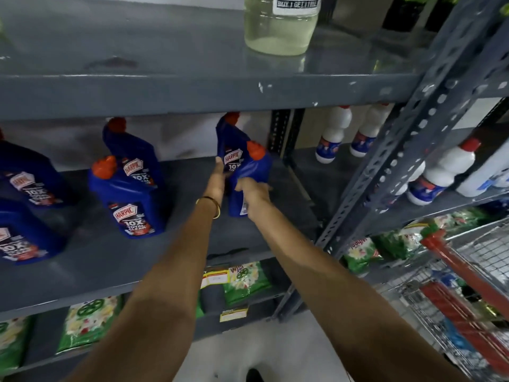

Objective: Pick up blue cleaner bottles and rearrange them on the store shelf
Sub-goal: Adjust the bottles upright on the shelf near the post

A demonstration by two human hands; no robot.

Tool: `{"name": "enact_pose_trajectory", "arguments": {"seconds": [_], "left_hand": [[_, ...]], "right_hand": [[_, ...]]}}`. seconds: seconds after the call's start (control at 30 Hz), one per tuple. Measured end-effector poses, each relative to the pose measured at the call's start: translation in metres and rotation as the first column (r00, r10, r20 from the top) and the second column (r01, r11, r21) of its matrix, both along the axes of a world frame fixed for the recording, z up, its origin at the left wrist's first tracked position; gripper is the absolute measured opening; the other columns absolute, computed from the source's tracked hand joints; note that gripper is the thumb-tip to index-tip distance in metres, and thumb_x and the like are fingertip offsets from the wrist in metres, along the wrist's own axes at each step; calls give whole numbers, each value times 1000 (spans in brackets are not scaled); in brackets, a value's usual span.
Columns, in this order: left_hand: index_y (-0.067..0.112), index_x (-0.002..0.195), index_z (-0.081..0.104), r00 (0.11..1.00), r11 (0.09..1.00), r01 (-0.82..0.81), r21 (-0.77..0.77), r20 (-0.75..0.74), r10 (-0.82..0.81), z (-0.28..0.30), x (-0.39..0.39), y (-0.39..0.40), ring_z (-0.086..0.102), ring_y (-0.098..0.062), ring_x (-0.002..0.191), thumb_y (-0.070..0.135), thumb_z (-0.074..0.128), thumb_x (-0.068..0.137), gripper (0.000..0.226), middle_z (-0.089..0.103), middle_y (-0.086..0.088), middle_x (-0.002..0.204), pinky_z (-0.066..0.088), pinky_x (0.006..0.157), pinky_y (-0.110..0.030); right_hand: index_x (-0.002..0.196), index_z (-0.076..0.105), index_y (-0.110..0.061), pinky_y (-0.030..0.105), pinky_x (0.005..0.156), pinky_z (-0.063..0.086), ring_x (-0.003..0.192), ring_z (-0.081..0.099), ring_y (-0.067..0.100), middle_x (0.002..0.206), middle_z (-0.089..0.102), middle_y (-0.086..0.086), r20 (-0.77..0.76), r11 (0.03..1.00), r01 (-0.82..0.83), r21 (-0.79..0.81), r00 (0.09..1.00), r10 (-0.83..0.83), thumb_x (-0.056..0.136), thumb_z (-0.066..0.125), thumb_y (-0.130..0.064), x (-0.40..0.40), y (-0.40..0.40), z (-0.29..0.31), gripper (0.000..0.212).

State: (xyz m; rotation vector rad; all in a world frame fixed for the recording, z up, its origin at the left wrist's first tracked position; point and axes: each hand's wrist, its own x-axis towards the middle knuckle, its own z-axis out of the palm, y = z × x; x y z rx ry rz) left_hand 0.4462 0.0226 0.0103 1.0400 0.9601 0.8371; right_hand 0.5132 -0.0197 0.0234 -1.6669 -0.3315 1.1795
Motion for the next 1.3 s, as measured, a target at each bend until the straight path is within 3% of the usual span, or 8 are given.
{"name": "enact_pose_trajectory", "arguments": {"seconds": [0.1, 0.23, 0.33, 0.53, 0.83, 1.03, 1.17, 1.3], "left_hand": [[25, 88, 65, 998, 1000, -30, -8, -56, 29, 2, -4, -2, 67, -7, 71, 63, 15, 87, 63, 73, 7, 74, 51, 72, -24], [16, 114, 58, 998, 1000, 12, -11, -54, -12, 10, -14, -9, 60, -13, 92, 65, 8, 85, 75, 64, 0, 104, 42, 86, -28], [19, 98, 63, 999, 999, -38, 5, -18, 38, 20, -21, -17, 61, -12, 87, 69, 10, 83, 74, 63, -3, 100, 46, 80, -29], [8, 81, 69, 991, 994, -110, -27, -73, 108, 10, -28, -33, 64, -22, 89, 72, 8, 81, 87, 69, -11, 90, 49, 73, -28], [3, 71, 64, 912, 940, -337, 53, -230, 340, -11, -26, -35, 63, -28, 73, 59, 19, 88, 74, 67, -15, 77, 54, 74, -38], [16, 66, 49, 964, 974, -221, -56, -164, 210, -12, -15, -39, 51, -19, 75, 57, 15, 90, 58, 54, -5, 76, 43, 68, -29], [1, 131, 39, 993, 968, -120, -221, -19, 119, -18, -11, -46, 42, -26, 127, 56, 11, 90, 74, 45, -16, 137, 31, 104, -34], [0, 137, 28, 993, 961, -115, -250, -6, 117, -18, -5, -54, 35, -25, 133, 61, 5, 87, 82, 35, -16, 146, 27, 107, -32]], "right_hand": [[140, 34, -2, 46, 100, 43, 116, 54, 32, 133, 53, 17, -59, 998, -53, 20, 997, 54, 48, 57, -16, 6, 4, 11, 96], [106, 62, -9, 30, 70, 47, 88, 60, 25, 104, 68, 9, 52, 951, -303, 64, 953, 300, 60, 68, -22, 19, 5, 31, 48], [107, 59, -17, 30, 60, 45, 83, 59, 17, 89, 63, -3, 209, 858, -514, 6, 840, 501, 62, 81, -34, 29, 8, 48, 53], [85, 63, -13, 25, 61, 51, 91, 61, 23, 82, 66, 3, 440, 726, -674, -140, 614, 655, 66, 72, 4, 44, 18, 48, 27], [127, 49, -4, 49, 98, 48, 114, 57, 32, 126, 60, 15, 563, 643, -747, -167, 463, 684, 64, 57, 16, 61, 15, 42, 67], [107, 56, -13, 33, 77, 51, 93, 59, 22, 100, 63, 6, 429, 736, -677, 14, 669, 607, 63, 52, 14, 72, 1, 16, 51], [64, 47, -9, 27, 63, 43, 73, 52, 20, 69, 52, 5, 223, 896, -445, 13, 874, 431, 61, 40, 14, 71, -16, -24, 25], [91, 61, -1, 28, 74, 47, 96, 55, 24, 88, 61, 10, 149, 894, -447, -22, 883, 445, 60, 37, 19, 66, -22, -47, 44]]}}
